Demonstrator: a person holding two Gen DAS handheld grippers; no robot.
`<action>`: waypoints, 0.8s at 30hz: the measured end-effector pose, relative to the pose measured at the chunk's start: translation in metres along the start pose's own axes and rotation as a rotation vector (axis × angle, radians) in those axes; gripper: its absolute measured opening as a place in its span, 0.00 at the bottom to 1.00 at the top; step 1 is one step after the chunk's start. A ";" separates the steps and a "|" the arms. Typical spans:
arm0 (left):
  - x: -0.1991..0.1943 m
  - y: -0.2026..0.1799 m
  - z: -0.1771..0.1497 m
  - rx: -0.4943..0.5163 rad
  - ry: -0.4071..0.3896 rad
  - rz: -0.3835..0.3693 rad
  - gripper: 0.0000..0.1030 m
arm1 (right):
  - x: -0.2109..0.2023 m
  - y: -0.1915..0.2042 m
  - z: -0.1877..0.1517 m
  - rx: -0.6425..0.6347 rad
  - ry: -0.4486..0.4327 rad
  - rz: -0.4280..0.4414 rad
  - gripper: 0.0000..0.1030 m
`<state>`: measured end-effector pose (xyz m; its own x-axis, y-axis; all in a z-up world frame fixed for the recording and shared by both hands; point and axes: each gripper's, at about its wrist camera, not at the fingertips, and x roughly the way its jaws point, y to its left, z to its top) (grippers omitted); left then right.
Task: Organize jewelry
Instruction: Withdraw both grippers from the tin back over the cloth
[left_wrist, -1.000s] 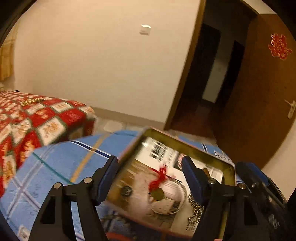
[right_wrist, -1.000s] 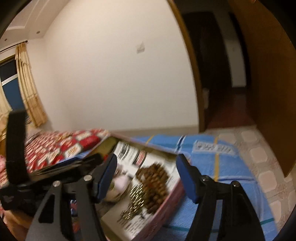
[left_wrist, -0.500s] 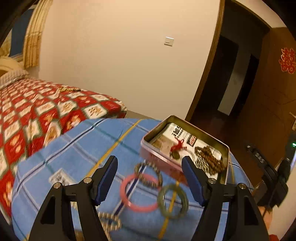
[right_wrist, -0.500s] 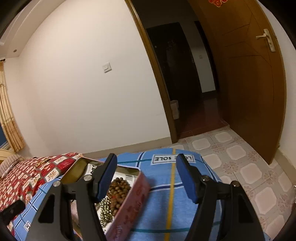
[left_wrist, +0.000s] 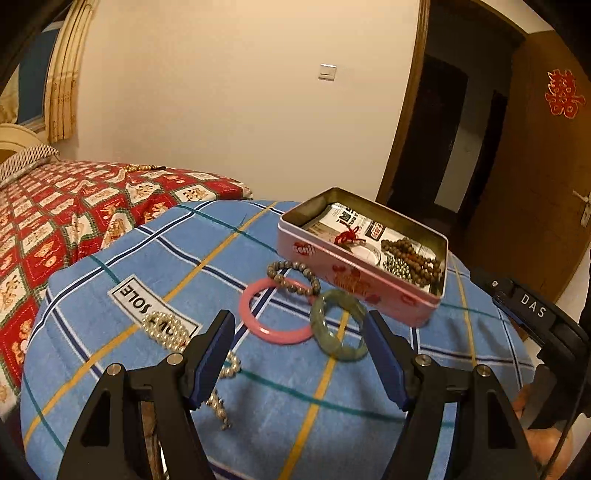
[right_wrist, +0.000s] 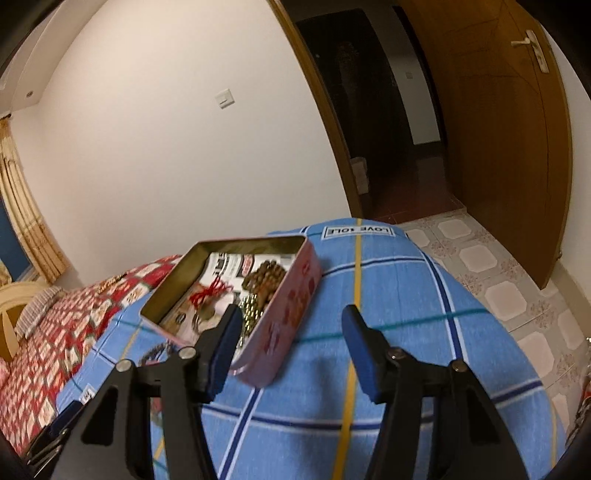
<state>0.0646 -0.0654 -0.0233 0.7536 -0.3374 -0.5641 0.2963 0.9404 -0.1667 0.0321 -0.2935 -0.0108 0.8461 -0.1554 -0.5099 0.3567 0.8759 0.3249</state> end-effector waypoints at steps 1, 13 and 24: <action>-0.002 0.000 -0.003 0.006 -0.001 -0.004 0.70 | 0.000 0.002 -0.002 -0.009 0.005 0.003 0.58; -0.049 0.037 -0.012 0.007 -0.052 -0.067 0.70 | -0.006 0.027 -0.019 -0.131 0.027 0.094 0.58; -0.090 0.121 -0.025 -0.004 -0.049 0.036 0.70 | -0.012 0.072 -0.042 -0.323 0.065 0.258 0.58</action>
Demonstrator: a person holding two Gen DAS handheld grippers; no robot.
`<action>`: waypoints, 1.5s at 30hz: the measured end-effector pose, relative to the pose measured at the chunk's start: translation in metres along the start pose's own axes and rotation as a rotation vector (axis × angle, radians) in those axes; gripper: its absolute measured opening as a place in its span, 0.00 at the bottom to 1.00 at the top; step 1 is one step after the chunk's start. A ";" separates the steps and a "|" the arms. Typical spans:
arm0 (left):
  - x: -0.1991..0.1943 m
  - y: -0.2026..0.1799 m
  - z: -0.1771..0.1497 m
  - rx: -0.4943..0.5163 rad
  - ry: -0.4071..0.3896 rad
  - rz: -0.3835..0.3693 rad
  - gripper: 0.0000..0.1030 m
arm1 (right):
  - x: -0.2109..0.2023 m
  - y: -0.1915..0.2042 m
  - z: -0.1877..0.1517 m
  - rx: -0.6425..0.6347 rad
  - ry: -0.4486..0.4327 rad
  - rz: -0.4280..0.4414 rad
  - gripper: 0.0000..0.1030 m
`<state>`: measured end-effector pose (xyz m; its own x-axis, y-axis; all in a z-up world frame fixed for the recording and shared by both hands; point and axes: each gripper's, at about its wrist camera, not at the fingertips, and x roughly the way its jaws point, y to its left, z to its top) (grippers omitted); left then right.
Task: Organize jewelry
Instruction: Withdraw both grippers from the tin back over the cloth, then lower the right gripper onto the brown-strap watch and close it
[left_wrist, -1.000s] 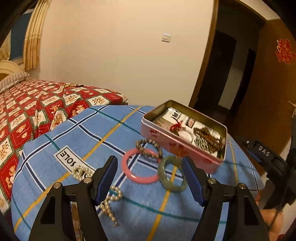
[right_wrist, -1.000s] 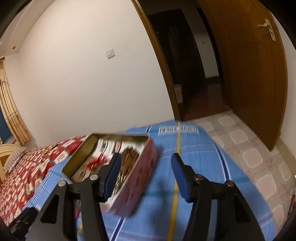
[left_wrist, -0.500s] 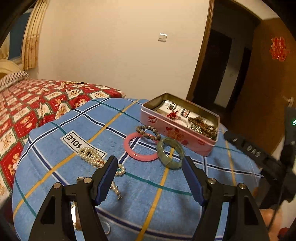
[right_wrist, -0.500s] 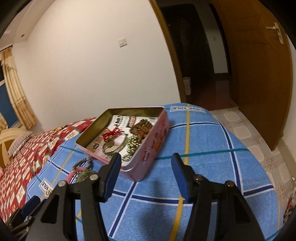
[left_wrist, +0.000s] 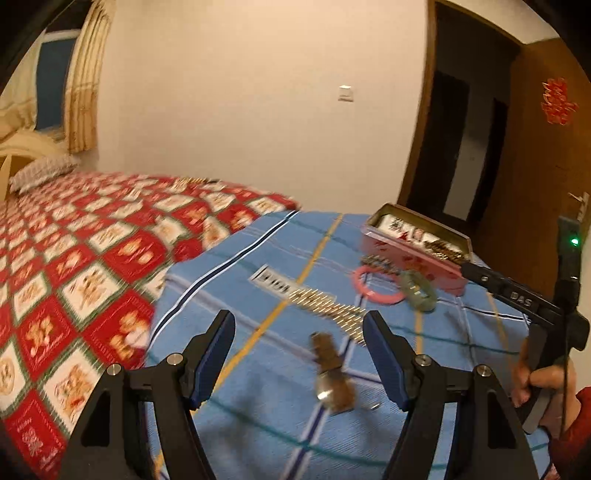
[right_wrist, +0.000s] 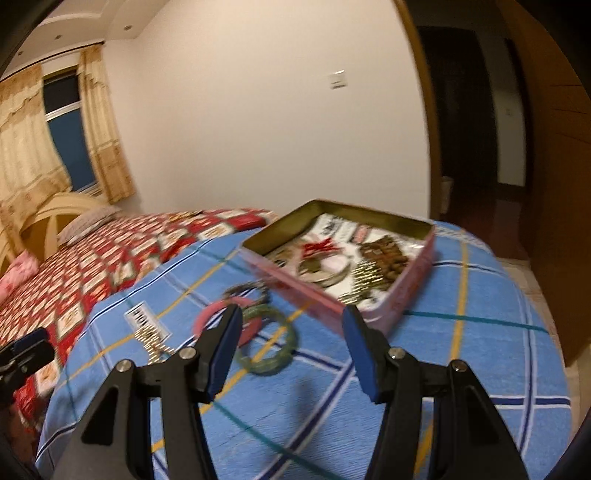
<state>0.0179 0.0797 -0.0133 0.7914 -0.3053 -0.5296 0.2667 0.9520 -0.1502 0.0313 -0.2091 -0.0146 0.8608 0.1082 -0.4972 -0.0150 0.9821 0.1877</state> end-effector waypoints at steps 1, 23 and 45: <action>0.001 0.004 -0.002 -0.014 0.009 -0.003 0.70 | 0.001 0.003 -0.001 -0.007 0.010 0.009 0.58; 0.044 -0.028 -0.020 0.031 0.228 -0.069 0.69 | 0.016 0.017 -0.010 -0.015 0.124 0.077 0.64; -0.020 0.051 0.007 -0.124 0.021 0.144 0.69 | 0.020 0.137 -0.038 -0.331 0.303 0.459 0.58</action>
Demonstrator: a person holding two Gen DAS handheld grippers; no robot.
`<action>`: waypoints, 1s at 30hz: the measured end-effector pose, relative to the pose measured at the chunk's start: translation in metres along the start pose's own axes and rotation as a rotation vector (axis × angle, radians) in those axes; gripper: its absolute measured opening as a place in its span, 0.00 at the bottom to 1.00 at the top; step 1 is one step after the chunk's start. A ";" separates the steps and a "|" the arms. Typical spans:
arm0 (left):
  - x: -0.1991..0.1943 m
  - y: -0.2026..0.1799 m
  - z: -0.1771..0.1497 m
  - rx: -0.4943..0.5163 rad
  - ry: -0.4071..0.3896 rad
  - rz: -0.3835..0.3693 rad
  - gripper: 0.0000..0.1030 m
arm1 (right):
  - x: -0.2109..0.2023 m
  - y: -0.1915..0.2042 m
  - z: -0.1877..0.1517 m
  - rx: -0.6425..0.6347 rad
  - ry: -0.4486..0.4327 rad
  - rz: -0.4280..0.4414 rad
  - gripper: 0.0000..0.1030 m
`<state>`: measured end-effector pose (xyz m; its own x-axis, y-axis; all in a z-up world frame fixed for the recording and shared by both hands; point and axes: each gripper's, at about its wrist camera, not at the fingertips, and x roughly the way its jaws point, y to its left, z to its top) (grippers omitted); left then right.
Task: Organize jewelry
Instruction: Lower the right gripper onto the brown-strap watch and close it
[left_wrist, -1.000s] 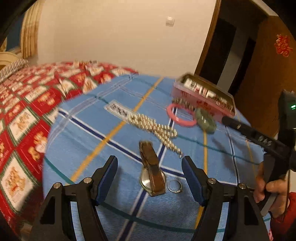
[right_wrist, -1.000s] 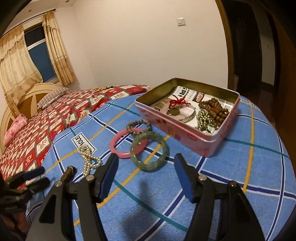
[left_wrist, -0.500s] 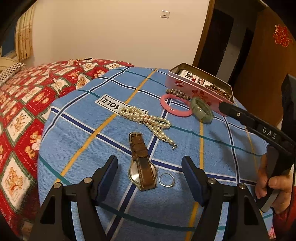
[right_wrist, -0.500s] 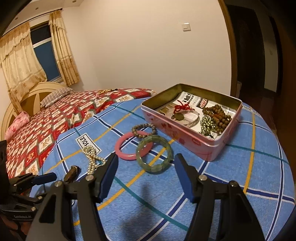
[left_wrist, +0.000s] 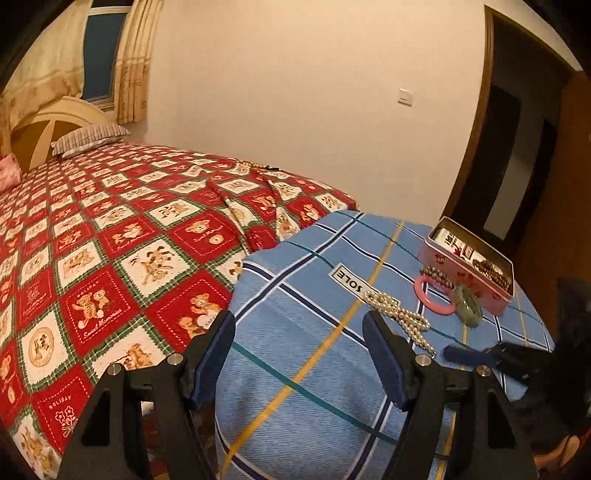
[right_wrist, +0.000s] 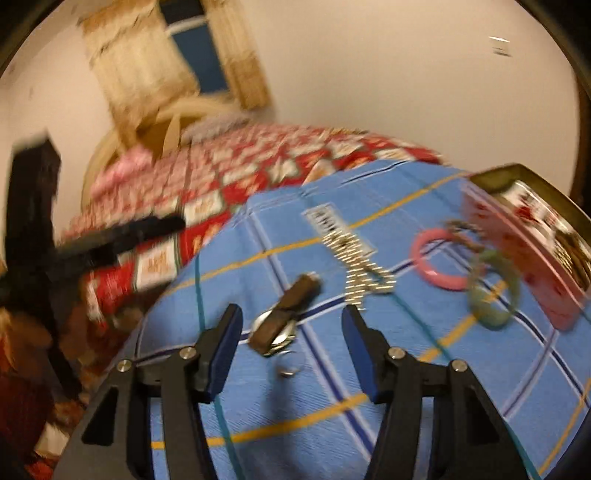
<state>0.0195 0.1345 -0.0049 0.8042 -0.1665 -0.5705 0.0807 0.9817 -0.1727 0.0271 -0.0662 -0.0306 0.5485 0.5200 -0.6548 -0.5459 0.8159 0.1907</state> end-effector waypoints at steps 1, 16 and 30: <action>0.000 0.001 -0.001 -0.002 0.001 -0.002 0.69 | 0.010 0.007 0.002 -0.031 0.032 -0.002 0.58; 0.005 0.005 -0.006 -0.042 0.019 -0.046 0.69 | 0.045 0.008 0.003 -0.027 0.187 0.028 0.41; 0.019 -0.026 0.001 -0.021 0.035 -0.125 0.69 | -0.023 -0.149 -0.051 0.811 0.024 0.312 0.41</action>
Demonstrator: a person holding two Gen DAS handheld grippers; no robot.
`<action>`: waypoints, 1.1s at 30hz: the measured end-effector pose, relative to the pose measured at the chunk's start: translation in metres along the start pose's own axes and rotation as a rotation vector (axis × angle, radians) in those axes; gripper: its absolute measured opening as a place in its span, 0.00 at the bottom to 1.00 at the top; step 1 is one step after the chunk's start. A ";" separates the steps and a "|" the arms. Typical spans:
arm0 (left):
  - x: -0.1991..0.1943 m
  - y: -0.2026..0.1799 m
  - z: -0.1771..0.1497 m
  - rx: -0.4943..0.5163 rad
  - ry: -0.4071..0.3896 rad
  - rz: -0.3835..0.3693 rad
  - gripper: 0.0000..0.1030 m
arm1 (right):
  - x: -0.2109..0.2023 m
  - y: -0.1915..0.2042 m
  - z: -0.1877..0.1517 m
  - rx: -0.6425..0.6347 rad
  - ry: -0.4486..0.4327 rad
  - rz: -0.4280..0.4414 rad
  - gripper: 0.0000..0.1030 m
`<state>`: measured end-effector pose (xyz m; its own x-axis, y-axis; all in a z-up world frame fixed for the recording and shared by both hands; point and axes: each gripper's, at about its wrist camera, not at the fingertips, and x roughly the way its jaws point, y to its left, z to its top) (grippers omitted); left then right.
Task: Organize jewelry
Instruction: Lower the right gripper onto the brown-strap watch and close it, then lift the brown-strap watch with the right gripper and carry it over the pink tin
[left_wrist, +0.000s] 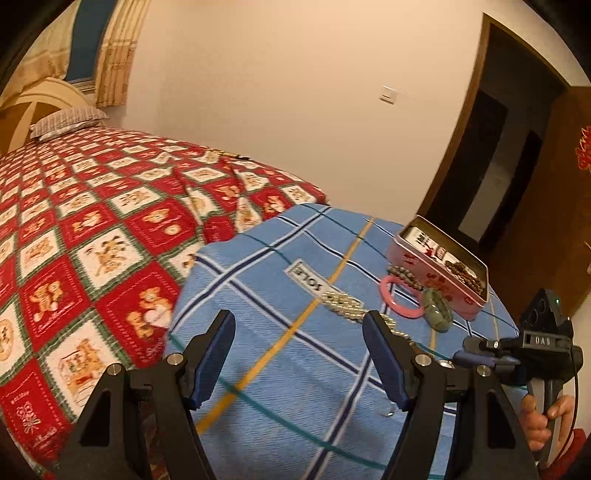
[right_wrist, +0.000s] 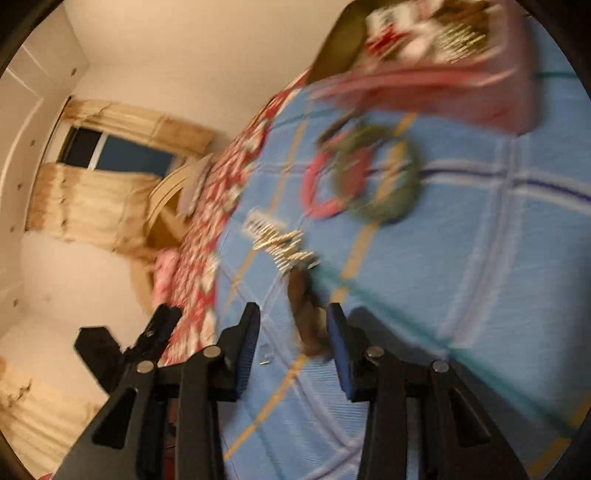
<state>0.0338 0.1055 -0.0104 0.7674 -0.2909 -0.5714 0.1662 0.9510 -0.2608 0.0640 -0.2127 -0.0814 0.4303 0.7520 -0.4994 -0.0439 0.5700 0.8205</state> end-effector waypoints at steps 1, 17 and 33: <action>0.001 -0.004 0.000 0.008 0.000 -0.003 0.69 | -0.008 -0.005 0.001 0.020 -0.024 -0.010 0.41; 0.005 -0.021 -0.005 0.077 0.015 0.009 0.69 | 0.044 0.074 -0.064 -0.657 0.060 -0.458 0.53; 0.045 -0.038 -0.007 0.184 0.098 -0.028 0.69 | -0.012 0.036 -0.002 -0.250 -0.026 -0.047 0.35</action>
<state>0.0575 0.0554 -0.0317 0.6986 -0.3178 -0.6410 0.3038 0.9429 -0.1364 0.0552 -0.2006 -0.0468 0.4600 0.7160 -0.5251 -0.2433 0.6704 0.7010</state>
